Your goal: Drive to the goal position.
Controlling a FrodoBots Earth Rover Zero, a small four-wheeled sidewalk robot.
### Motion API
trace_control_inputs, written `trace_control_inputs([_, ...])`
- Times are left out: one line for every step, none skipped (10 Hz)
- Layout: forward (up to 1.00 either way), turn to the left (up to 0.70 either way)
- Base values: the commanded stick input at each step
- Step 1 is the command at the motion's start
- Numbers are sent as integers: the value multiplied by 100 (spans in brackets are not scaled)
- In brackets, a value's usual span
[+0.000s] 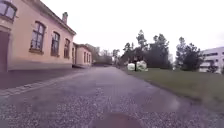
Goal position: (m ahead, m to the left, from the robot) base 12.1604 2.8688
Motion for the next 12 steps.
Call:
trace_control_inputs([100,0])
trace_control_inputs([100,0])
trace_control_inputs([100,0])
trace_control_inputs([100,0])
trace_control_inputs([100,0])
trace_control_inputs([100,0])
trace_control_inputs([100,0])
trace_control_inputs([100,0])
trace_control_inputs([100,0])
trace_control_inputs([100,0])
trace_control_inputs([100,0])
trace_control_inputs([100,0])
